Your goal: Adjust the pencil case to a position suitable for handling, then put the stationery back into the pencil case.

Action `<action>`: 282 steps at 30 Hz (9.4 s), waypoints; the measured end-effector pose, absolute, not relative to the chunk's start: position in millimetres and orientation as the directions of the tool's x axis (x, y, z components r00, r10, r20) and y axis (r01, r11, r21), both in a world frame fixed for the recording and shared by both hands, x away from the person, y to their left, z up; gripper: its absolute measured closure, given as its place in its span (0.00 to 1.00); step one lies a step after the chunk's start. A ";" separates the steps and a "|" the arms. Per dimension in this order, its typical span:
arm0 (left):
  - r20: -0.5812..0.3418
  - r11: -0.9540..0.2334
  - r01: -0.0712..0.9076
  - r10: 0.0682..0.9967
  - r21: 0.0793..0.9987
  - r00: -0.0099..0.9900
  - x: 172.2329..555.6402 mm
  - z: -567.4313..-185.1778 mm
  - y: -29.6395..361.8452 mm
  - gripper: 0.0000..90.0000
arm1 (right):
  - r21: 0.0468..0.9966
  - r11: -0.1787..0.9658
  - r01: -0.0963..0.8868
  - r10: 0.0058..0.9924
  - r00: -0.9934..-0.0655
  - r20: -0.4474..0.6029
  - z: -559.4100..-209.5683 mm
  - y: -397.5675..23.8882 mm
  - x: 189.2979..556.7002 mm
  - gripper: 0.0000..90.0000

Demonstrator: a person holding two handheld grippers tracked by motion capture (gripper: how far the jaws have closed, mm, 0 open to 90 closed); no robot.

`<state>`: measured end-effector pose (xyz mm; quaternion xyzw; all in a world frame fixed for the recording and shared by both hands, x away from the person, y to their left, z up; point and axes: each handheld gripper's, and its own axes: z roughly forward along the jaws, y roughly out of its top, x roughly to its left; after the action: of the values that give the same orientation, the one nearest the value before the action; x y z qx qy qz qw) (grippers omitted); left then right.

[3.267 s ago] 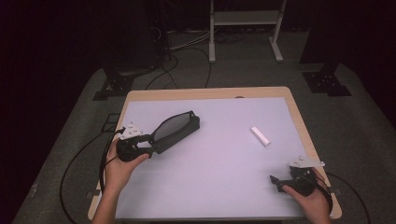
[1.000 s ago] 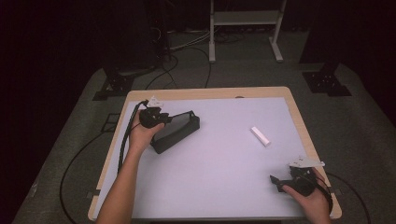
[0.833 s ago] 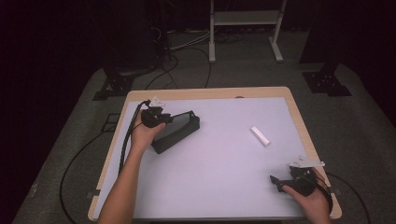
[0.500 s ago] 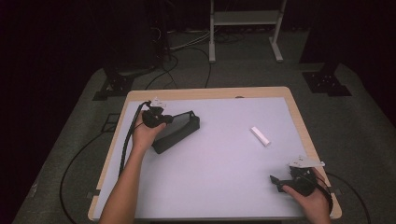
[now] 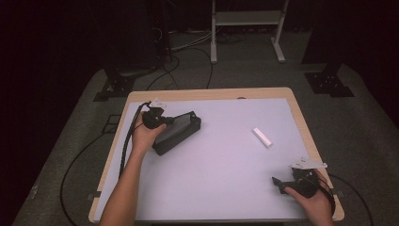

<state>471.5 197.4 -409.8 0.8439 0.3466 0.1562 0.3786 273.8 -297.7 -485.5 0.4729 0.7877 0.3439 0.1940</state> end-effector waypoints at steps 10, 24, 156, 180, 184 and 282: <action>-0.006 -0.474 0.423 0.660 0.772 0.751 461.6 -398.3 194.0 0.99 | 0.725 0.316 0.612 0.879 -0.477 0.020 -485.5 -297.7 273.8 0.08; 0.004 -0.487 0.363 0.601 0.794 0.799 443.1 -382.5 181.9 0.98 | 0.725 0.317 0.612 0.878 -0.477 0.019 -485.5 -297.7 273.8 0.08; -0.042 -0.558 0.339 0.476 0.757 0.878 350.0 -392.2 127.0 0.23 | 0.725 0.316 0.612 0.878 -0.477 0.020 -485.5 -297.8 273.7 0.08; -0.058 -0.454 0.453 0.654 0.767 0.754 319.3 -398.0 197.0 0.12 | 0.725 0.317 0.612 0.878 -0.477 0.019 -485.4 -297.7 273.7 0.08; -0.048 -0.459 0.465 0.671 0.757 0.740 310.8 -407.8 204.1 0.11 | 0.724 0.318 0.612 0.878 -0.478 0.018 -485.3 -297.6 273.7 0.08; 0.022 -0.399 0.578 0.835 0.711 0.549 274.7 -479.9 245.6 0.02 | 0.599 0.438 0.671 0.827 -0.562 0.025 -429.9 -247.4 430.7 0.48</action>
<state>274.7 245.6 -479.9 0.8141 0.4341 0.1921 0.3345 430.7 -247.4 -429.9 0.4472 0.8368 0.2844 0.1371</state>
